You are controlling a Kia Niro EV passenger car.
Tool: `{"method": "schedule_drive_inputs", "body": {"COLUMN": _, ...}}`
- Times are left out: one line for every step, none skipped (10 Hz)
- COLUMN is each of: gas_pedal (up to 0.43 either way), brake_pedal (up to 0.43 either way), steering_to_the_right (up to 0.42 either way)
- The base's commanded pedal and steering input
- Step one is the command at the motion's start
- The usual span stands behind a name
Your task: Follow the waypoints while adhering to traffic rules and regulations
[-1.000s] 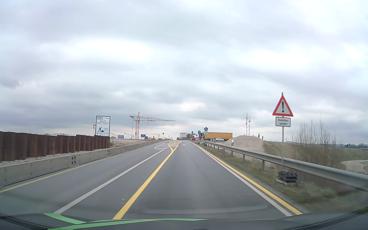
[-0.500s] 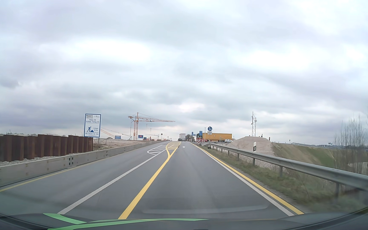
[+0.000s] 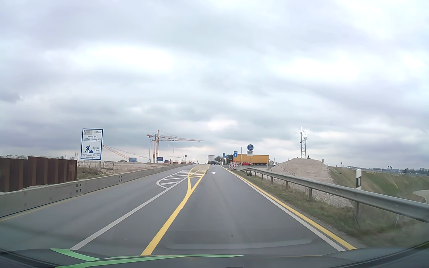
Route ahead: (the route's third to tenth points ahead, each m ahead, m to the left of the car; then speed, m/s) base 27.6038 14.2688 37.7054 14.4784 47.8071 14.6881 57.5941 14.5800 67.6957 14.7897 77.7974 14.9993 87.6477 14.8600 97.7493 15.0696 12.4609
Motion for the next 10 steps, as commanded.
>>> {"method": "schedule_drive_inputs", "body": {"gas_pedal": 0.138, "brake_pedal": 0.000, "steering_to_the_right": 0.006}}
{"method": "schedule_drive_inputs", "body": {"gas_pedal": 0.138, "brake_pedal": 0.000, "steering_to_the_right": 0.006}}
{"method": "schedule_drive_inputs", "body": {"gas_pedal": 0.138, "brake_pedal": 0.000, "steering_to_the_right": 0.006}}
{"method": "schedule_drive_inputs", "body": {"gas_pedal": 0.138, "brake_pedal": 0.000, "steering_to_the_right": 0.006}}
{"method": "schedule_drive_inputs", "body": {"gas_pedal": 0.138, "brake_pedal": 0.000, "steering_to_the_right": 0.006}}
{"method": "schedule_drive_inputs", "body": {"gas_pedal": 0.138, "brake_pedal": 0.000, "steering_to_the_right": 0.005}}
{"method": "schedule_drive_inputs", "body": {"gas_pedal": 0.138, "brake_pedal": 0.000, "steering_to_the_right": 0.005}}
{"method": "schedule_drive_inputs", "body": {"gas_pedal": 0.138, "brake_pedal": 0.000, "steering_to_the_right": 0.004}}
{"method": "schedule_drive_inputs", "body": {"gas_pedal": 0.138, "brake_pedal": 0.000, "steering_to_the_right": 0.001}}
{"method": "schedule_drive_inputs", "body": {"gas_pedal": 0.138, "brake_pedal": 0.000, "steering_to_the_right": 0.001}}
